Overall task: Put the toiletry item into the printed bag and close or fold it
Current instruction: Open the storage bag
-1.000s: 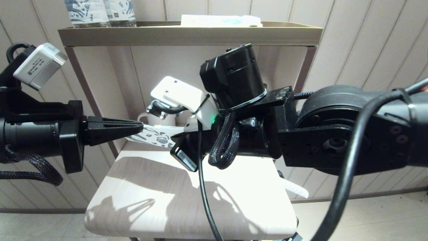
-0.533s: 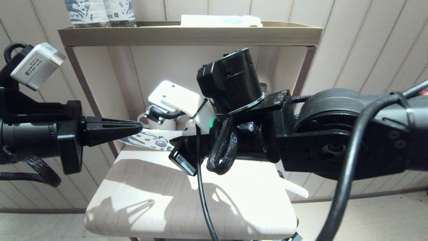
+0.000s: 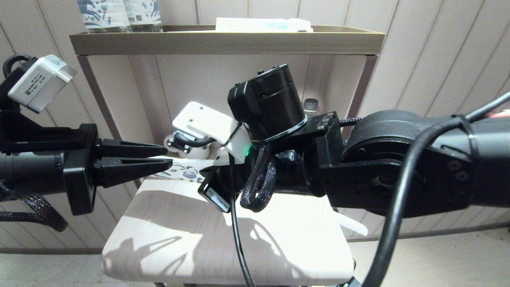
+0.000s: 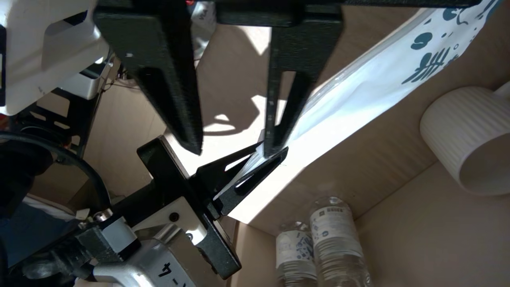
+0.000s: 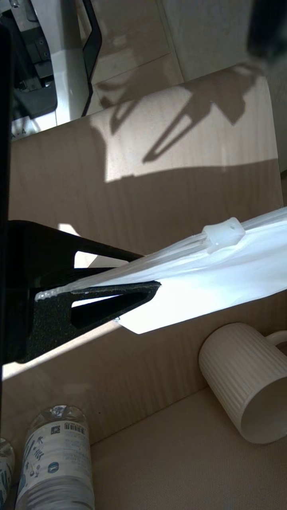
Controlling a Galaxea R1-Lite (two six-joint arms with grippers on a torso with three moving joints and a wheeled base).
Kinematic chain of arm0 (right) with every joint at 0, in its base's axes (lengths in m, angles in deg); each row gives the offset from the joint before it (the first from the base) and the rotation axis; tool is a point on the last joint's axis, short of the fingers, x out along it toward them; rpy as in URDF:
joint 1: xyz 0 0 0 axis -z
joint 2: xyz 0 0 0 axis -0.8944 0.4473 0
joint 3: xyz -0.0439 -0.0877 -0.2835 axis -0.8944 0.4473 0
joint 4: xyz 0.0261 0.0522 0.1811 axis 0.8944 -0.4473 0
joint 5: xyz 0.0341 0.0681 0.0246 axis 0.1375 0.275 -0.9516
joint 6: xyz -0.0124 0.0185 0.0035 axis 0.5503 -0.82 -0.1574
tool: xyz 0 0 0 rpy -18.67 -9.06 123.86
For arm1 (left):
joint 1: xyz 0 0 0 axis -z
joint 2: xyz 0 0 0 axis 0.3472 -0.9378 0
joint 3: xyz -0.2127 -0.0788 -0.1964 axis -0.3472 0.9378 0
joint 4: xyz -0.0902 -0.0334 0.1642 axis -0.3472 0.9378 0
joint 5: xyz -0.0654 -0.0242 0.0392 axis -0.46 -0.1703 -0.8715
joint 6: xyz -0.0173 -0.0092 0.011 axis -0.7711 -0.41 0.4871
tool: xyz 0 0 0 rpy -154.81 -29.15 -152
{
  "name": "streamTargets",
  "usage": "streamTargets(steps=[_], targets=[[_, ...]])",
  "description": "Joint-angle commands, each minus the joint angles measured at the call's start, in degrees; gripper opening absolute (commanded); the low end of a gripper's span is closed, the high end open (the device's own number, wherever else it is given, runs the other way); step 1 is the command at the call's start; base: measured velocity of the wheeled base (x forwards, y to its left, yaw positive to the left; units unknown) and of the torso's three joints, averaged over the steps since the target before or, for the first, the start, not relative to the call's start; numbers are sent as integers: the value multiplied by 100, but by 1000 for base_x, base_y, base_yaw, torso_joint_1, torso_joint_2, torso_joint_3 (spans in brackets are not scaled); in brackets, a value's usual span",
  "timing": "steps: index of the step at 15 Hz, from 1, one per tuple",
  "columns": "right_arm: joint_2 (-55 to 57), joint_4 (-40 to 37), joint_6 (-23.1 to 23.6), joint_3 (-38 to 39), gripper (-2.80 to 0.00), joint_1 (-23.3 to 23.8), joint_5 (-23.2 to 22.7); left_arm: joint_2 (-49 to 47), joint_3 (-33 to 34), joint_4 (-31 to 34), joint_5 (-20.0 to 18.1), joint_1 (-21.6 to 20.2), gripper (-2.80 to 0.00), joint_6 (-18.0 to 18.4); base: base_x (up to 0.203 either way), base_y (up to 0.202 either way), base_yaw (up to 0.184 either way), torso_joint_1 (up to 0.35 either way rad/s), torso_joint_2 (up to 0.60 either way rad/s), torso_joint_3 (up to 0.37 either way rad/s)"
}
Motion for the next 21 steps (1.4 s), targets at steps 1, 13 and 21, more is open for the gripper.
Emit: streamTargets(steps=[1,13,21], targets=[[49,-2,5,-16,-280,-3,2,52,9,-6,-25,0,0,11,0,0,0,0,0,0],[85,-1778,-91,-861,-280,147,-973,-466,-106,668,-730,-87,0,2527,0,0,0,0,0,0],[227,-1725,-178,-1036,-280,208,-1130,-709,-775,2016,-880,-281,0,3186,0,0,0,0,0,0]])
